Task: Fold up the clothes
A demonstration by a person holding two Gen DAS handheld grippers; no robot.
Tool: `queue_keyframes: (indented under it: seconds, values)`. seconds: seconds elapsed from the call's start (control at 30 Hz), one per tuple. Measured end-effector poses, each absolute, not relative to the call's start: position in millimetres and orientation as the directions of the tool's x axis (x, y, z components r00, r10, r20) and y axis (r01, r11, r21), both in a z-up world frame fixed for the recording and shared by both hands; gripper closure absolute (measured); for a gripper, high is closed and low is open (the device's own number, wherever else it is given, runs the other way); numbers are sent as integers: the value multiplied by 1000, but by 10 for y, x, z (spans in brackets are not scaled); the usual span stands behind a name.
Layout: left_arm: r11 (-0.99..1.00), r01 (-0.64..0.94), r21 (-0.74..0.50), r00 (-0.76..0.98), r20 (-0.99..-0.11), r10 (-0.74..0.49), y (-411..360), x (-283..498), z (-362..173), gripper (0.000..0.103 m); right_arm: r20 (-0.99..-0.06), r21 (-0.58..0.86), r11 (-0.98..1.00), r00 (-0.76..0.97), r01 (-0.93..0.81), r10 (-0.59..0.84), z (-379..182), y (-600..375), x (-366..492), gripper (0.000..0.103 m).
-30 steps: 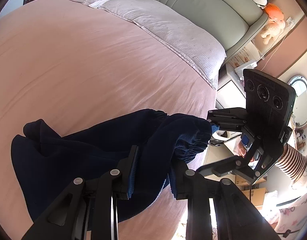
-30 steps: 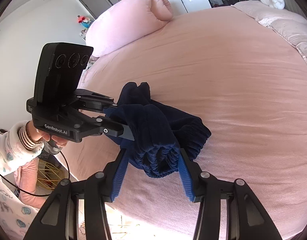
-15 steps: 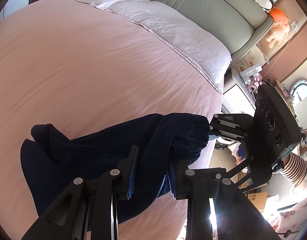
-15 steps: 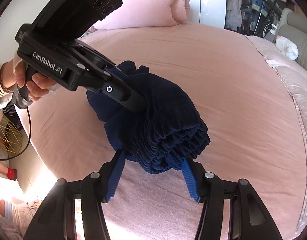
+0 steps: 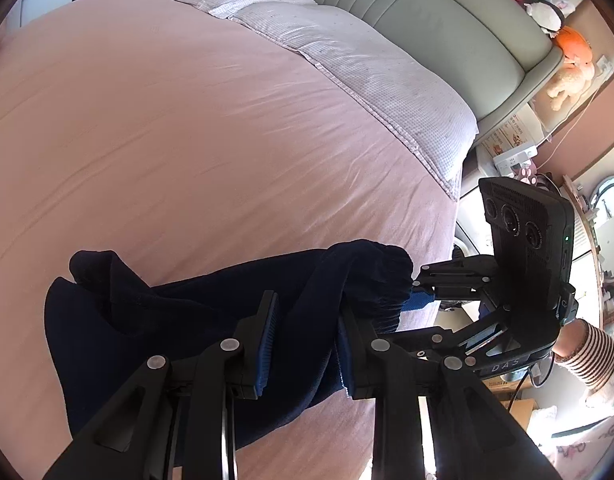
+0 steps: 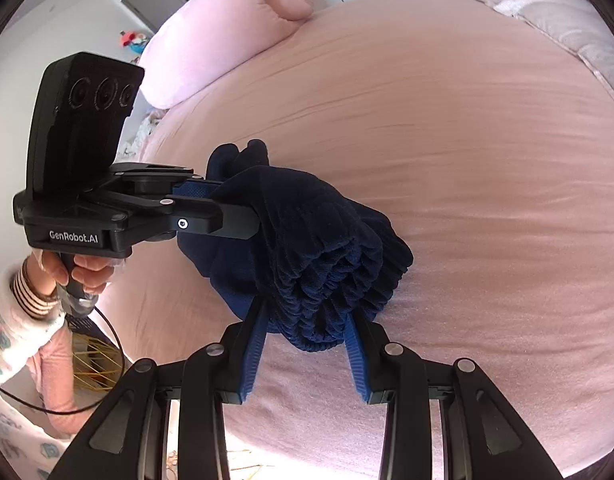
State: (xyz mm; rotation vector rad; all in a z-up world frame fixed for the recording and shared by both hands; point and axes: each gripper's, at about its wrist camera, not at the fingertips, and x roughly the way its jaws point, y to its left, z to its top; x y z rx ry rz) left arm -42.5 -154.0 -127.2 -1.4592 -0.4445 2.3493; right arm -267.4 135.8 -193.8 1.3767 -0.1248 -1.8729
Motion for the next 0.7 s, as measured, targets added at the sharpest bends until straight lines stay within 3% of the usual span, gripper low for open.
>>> queue_keyframes:
  seconds: [0.3, 0.43, 0.5, 0.57, 0.7]
  values:
    - [-931, -135, -338, -401, -841, 364, -1512, -466, -1190, 78, -820, 496, -767, -71, 408, -568, -1994, 1339, -2684, 66]
    - [-940, -112, -323, -389, -856, 340, -1599, -455, -1155, 70, -831, 486, -775, -63, 405, -553, -2007, 1346, -2692, 64]
    - [-943, -102, -316, -385, -862, 330, -1652, -439, -1134, 63, -841, 475, -785, -57, 398, -538, -2019, 1331, -2685, 61]
    - [-950, -93, -299, -373, -874, 312, -1706, -432, -1112, 61, -853, 464, -798, -48, 384, -519, -2080, 1283, -2714, 48]
    - [-976, -93, -196, -321, -922, 216, -1816, -474, -1005, 61, -843, 483, -790, -41, 377, -536, -2107, 1346, -2711, 47]
